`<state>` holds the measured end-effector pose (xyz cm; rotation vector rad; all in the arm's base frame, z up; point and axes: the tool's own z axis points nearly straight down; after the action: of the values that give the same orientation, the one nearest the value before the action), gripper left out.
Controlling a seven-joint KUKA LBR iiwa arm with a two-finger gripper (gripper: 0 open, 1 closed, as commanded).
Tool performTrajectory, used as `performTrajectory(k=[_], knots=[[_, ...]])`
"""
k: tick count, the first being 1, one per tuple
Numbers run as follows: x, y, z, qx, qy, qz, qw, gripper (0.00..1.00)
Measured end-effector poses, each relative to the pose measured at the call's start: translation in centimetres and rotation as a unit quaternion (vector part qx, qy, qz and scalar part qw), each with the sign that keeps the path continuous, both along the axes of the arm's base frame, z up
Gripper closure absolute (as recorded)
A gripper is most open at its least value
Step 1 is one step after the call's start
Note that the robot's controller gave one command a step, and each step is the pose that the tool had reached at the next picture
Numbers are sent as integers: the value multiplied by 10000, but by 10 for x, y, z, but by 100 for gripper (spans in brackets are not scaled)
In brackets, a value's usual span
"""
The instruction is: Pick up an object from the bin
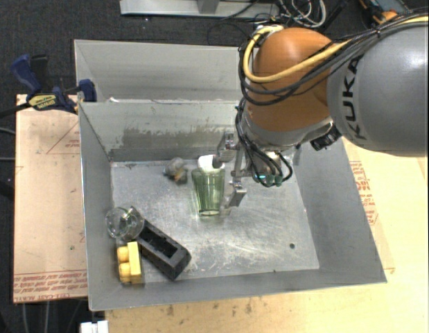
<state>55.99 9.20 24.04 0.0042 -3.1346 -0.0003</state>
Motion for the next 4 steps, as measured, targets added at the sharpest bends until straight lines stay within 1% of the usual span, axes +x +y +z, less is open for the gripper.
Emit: performTrajectory(k=[1,2,3,4], knots=[[2,0,4,5,-40,-12,10000,0],[21,5,-48,10,-76,-147,9999,0],[48,-15,-93,14,-66,297,9995,0],[56,-18,-111,8,-45,441,9990,100]])
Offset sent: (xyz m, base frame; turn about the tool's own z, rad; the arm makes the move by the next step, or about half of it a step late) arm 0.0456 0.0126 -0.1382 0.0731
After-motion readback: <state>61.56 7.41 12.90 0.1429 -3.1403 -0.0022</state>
